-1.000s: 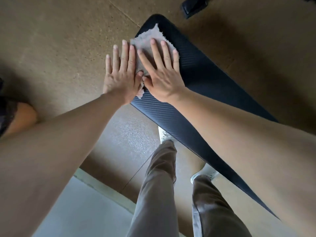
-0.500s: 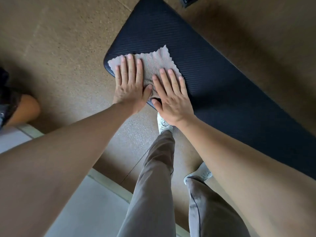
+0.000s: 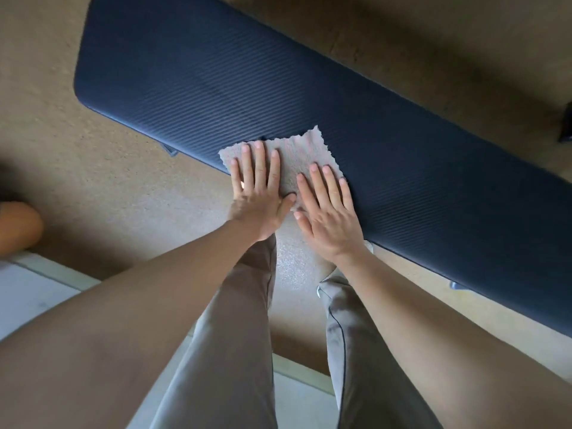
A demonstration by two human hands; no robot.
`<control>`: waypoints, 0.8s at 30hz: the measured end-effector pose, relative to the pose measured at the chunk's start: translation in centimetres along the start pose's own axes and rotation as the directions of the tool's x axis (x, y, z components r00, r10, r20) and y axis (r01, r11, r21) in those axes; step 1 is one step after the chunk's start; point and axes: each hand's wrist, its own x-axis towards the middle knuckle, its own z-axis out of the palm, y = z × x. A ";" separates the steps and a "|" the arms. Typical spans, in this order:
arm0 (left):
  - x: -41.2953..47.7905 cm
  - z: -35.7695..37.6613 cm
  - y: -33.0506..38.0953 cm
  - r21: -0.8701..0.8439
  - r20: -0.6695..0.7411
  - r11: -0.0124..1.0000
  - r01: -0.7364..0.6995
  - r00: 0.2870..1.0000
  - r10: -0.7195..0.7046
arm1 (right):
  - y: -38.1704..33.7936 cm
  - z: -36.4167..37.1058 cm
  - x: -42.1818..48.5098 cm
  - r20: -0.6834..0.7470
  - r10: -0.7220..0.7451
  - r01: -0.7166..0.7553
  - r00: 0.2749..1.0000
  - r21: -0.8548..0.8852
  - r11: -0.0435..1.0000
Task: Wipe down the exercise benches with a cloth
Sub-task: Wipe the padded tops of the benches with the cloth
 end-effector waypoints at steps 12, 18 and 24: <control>-2.8 3.2 13.9 0.097 0.038 0.968 -0.232 0.973 0.229 | 9.3 0.5 -12.5 0.065 0.214 -0.217 0.975 0.048 0.975; -2.4 3.8 19.4 0.156 0.055 0.899 -0.408 0.913 0.405 | 12.0 0.9 -17.3 0.078 0.390 -0.397 0.917 0.113 0.911; 0.0 2.5 22.2 0.195 0.091 0.759 -0.621 0.782 0.617 | 13.6 0.5 -18.8 0.048 0.545 -0.535 0.837 0.280 0.797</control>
